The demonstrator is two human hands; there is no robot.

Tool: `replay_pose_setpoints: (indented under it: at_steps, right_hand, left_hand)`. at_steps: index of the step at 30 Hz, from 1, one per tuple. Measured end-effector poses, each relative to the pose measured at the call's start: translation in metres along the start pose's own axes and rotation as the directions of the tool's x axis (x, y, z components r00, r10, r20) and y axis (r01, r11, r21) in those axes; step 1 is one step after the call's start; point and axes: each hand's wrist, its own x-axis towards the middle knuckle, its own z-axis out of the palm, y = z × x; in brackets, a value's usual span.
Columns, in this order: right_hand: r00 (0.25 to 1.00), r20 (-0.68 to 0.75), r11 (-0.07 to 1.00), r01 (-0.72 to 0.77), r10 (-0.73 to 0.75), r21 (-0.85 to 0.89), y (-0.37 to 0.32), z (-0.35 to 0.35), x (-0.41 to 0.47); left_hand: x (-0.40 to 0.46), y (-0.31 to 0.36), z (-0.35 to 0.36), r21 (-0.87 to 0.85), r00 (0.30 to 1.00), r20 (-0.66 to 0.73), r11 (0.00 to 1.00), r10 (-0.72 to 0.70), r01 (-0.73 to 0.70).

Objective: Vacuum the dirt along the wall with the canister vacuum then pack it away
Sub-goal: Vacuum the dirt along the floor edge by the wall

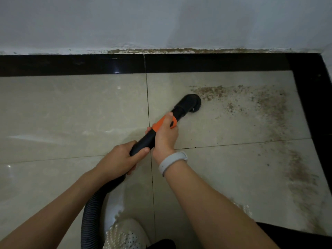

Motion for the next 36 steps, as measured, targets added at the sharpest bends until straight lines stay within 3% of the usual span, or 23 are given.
replay_pose_setpoints:
  at_steps: [4,7,11,28,36]
  right_hand:
    - [1.0,0.01,0.998,0.017,-0.017,-0.058,-0.005,0.013,0.004]
    - [0.992,0.119,0.99,-0.017,0.034,-0.139,-0.019,0.033,0.011]
    - [0.968,0.212,0.978,-0.094,0.133,-0.185,-0.032,0.046,0.019]
    - [0.997,0.007,0.996,-0.082,0.082,-0.042,-0.037,-0.031,0.01]
    - [0.989,-0.145,0.999,0.008,-0.001,0.046,-0.028,-0.073,-0.005]
  left_hand:
    - [0.003,0.0,0.0,0.006,0.994,-0.107,1.0,-0.014,0.014]
    - [0.012,0.005,-0.004,-0.027,0.975,-0.22,0.999,-0.031,0.026]
    - [0.024,0.01,-0.009,-0.059,0.967,-0.25,0.998,-0.047,0.033]
    - [0.014,0.029,0.031,-0.015,1.0,-0.001,1.0,0.027,-0.027]
    - [0.0,0.031,0.055,0.041,0.984,0.154,0.995,0.087,-0.095]
